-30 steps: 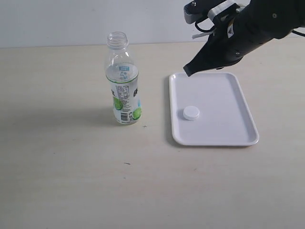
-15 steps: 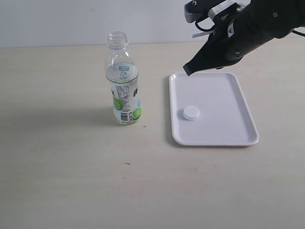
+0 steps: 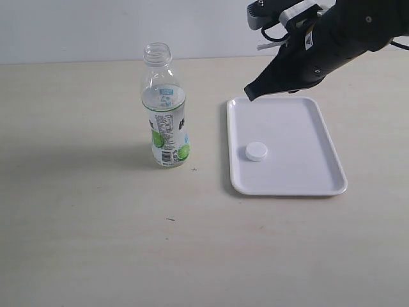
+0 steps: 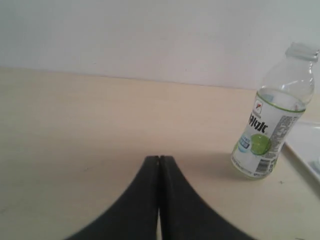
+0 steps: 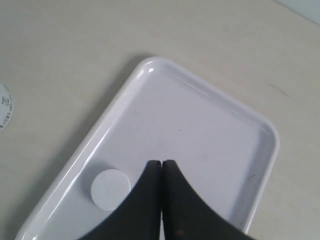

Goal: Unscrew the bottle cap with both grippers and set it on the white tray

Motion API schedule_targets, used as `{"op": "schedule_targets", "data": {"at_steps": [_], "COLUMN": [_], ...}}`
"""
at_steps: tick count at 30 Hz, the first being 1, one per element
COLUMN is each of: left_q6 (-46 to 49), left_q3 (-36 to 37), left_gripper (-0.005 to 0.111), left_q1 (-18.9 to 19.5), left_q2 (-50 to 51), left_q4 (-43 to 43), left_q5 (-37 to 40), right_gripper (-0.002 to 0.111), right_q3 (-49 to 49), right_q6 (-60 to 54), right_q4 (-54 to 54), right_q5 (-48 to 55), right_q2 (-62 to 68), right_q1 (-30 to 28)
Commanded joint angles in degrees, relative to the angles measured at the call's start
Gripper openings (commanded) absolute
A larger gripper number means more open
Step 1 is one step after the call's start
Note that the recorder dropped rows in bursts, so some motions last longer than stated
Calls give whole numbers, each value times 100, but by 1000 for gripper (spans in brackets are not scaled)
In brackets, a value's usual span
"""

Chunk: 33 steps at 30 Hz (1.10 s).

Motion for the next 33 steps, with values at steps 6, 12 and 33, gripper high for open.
{"op": "schedule_targets", "data": {"at_steps": [6, 12, 33], "left_q6": [228, 228, 228], "left_q3": [2, 2, 2], "left_gripper": [0, 0, 0], "left_q1": [7, 7, 7], "left_q2": [-36, -36, -36], "left_q4": [28, 28, 28], "left_q5": [329, 329, 329], "right_gripper": [0, 0, 0], "right_q3": [32, 32, 626], "right_q6": [11, 11, -139], "right_q4": [22, 11, -486], "right_q5": [-61, -61, 266], "right_q2": [-45, -45, -1988], "right_q1": [-26, -26, -26]}}
